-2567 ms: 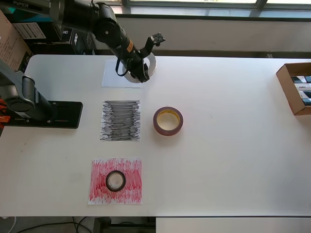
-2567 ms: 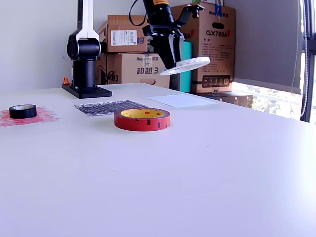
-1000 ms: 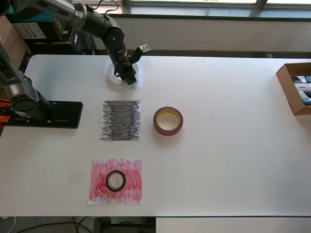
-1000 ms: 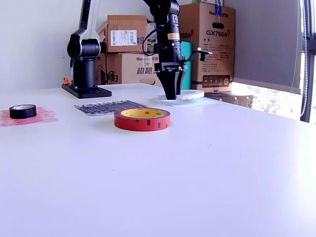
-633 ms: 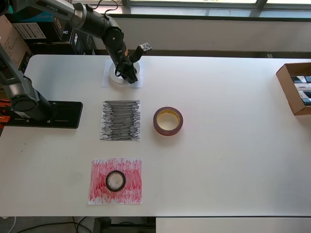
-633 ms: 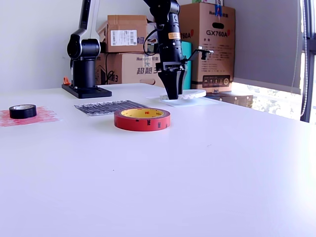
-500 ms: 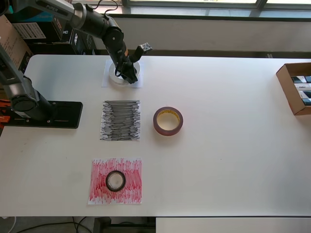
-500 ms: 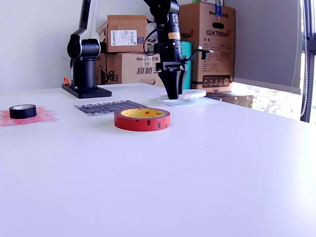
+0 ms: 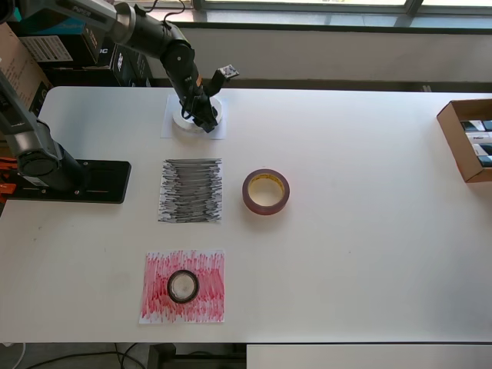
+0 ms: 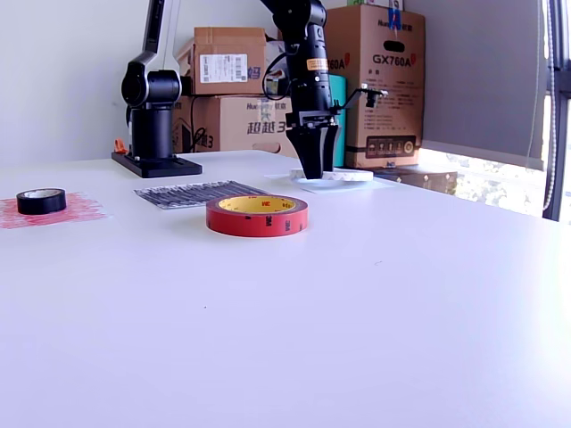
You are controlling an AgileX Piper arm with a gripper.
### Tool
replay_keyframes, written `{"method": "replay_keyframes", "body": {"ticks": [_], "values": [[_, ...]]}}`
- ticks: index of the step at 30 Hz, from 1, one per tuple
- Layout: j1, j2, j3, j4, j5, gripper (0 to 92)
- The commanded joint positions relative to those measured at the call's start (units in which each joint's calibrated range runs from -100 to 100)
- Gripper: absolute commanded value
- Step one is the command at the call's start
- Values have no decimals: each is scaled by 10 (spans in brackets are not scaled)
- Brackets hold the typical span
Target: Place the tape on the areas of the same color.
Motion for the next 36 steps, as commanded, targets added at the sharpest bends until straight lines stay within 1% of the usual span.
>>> {"method": "replay_keyframes", "body": {"ticks": [1,9,21,29,34,36], "values": [[-1,-6,-2,3,2,545],[7,-9,-11,6,3,545],[-4,-9,-2,6,1,551],[0,-6,-1,6,-28,548],[2,0,2,6,-30,550],[3,0,11,6,-43,550]]}}
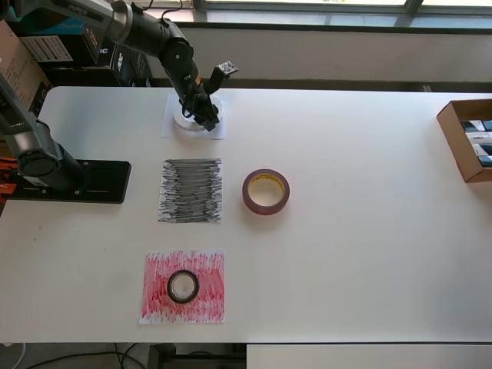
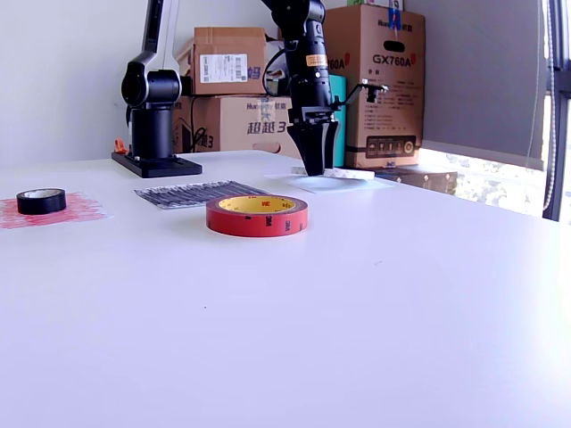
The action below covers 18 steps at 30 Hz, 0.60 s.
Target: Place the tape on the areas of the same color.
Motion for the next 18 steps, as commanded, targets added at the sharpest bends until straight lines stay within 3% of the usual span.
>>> {"method": "replay_keyframes", "body": {"ticks": [1,4,10,18], "values": [[2,1,14,4,-18,547],[-2,-2,14,0,-14,541],[-3,-3,12,0,-16,441],[-5,-5,9,2,-18,422]]}}
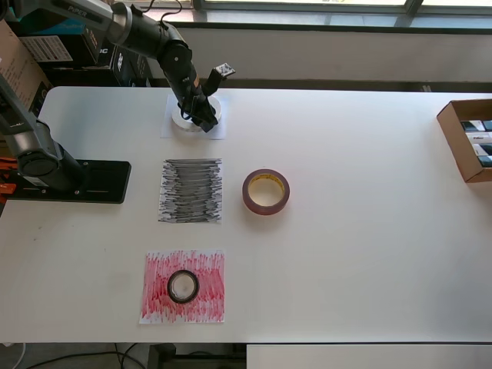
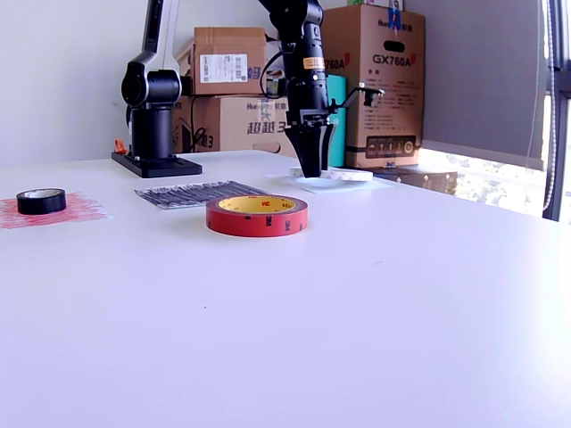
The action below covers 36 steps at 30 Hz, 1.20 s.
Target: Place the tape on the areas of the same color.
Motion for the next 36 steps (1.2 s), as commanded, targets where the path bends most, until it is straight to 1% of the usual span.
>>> {"method": "replay_keyframes", "body": {"ticks": [1,3,7,8,9,22,24,25,26,30,32,34,35,36], "values": [[-4,-2,-2,3,-1,395],[-4,-2,-2,3,-1,301],[-5,-3,-3,3,1,72],[-5,-6,-3,4,0,26],[-5,-12,-2,5,0,0],[2,-76,5,7,3,4],[2,-77,5,7,3,36],[2,-78,6,7,4,76],[2,-79,6,7,4,133],[2,-79,6,7,2,425],[2,-79,6,7,4,553],[2,-79,6,7,3,647],[2,-79,6,7,1,674],[2,-79,6,7,0,680]]}}
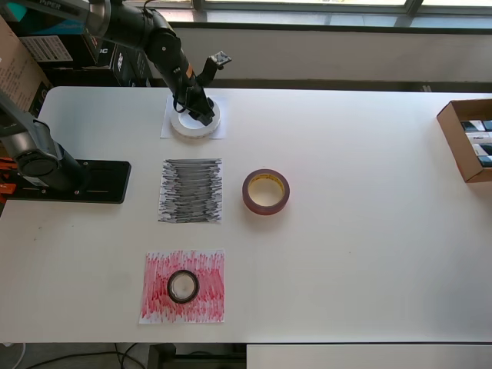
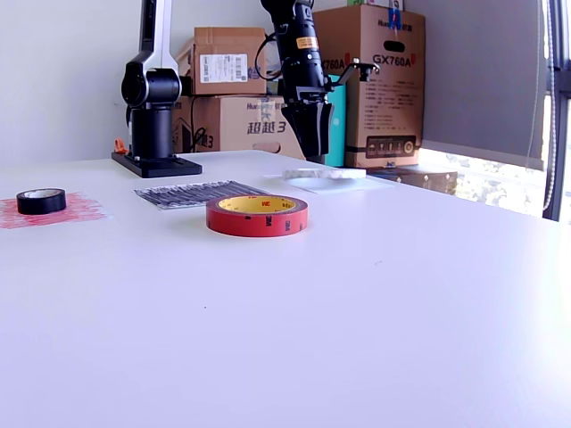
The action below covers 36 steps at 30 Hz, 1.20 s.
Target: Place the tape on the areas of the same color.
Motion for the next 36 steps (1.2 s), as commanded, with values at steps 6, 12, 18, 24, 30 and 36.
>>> {"method": "replay_keyframes", "body": {"ticks": [6,12,18,24,30,36], "values": [[2,-5,-5,-7,-1,668],[1,-8,-7,-7,-2,668],[-28,-8,-34,-6,3,668],[-110,-8,-95,-6,3,668],[-209,0,-98,-6,3,668],[-299,2,-94,23,0,669]]}}
